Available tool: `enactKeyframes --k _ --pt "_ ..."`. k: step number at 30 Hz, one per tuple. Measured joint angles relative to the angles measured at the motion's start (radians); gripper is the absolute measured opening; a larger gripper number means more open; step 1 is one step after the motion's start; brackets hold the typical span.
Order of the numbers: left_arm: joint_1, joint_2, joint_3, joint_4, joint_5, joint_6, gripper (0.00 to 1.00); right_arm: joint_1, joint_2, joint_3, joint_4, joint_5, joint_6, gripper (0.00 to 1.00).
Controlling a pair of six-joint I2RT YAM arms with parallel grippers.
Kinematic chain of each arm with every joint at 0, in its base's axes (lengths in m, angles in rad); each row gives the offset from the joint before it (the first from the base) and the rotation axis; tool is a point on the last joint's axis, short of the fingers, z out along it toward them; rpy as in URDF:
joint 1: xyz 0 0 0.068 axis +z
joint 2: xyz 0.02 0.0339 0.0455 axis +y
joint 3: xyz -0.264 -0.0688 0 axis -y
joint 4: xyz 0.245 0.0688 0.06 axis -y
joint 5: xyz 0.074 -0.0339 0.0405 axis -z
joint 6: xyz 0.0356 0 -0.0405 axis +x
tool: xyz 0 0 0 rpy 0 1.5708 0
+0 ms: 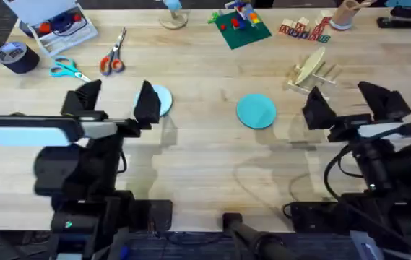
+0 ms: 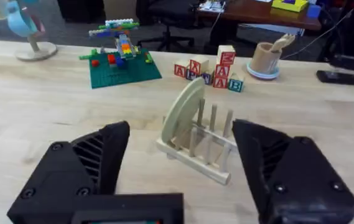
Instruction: Pick up the plates from the table one by one and place each into a slot on the dish rack.
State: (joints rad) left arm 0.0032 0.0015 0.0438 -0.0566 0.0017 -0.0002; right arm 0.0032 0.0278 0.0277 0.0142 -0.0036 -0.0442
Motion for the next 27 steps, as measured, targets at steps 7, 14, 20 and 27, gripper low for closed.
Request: enactKeyframes --k 7,14,20,27 --pt "0.0 0.109 0.223 -0.024 -0.005 -0.004 0.991 0.0 0.168 0.215 -0.049 0.0 0.0 0.995" --pt "0.0 0.381 0.561 -0.295 -0.009 -0.006 0.992 0.0 0.462 0.578 -0.297 -0.015 0.001 0.995" --pt "0.0 0.603 0.839 -0.553 -0.014 -0.008 0.992 -0.002 0.686 0.849 -0.483 -0.104 0.001 0.995" --pt "0.0 0.825 1.116 -0.843 -0.004 -0.008 0.993 -0.002 0.865 1.124 -0.813 -0.176 0.008 0.995"
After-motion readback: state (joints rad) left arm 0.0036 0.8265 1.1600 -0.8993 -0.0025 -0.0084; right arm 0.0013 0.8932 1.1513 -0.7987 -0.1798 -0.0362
